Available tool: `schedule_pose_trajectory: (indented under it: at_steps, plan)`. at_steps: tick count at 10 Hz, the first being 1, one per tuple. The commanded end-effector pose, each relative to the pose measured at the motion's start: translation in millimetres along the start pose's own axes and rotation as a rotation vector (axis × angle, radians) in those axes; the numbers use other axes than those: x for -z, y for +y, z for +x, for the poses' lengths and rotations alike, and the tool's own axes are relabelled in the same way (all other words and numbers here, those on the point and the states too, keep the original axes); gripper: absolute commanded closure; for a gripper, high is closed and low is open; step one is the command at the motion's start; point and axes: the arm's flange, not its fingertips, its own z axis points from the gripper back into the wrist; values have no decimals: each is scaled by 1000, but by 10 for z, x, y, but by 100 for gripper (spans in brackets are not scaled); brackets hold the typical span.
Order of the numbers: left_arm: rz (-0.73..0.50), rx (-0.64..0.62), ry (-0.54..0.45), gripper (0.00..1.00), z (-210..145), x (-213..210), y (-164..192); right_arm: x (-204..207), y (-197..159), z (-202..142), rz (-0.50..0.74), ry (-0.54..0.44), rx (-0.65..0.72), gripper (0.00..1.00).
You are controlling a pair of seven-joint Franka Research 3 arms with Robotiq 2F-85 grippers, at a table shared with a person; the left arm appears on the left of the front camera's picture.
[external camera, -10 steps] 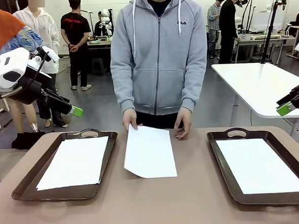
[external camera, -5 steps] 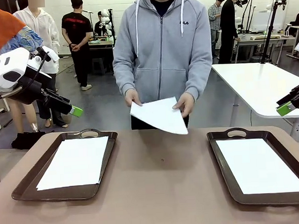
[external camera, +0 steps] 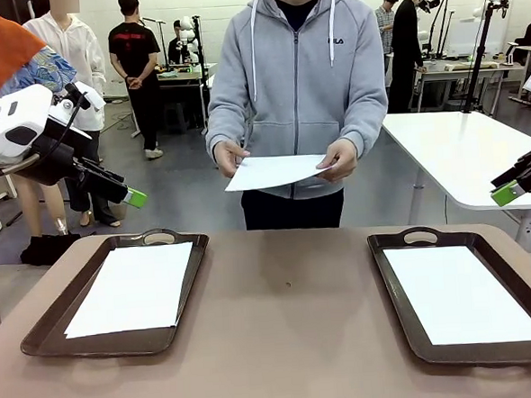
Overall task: Sort the A4 documents.
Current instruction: Receive the A4 Paper.
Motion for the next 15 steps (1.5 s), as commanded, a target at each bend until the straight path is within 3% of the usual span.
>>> schedule_pose_trajectory:
  at_steps: [1,15]
  plan:
    - [0,12,1,0,-4,2,1,11,-3,-5,4,3,0,0]
    - [0,12,1,0,-4,2,1,11,-3,-5,4,3,0,0]
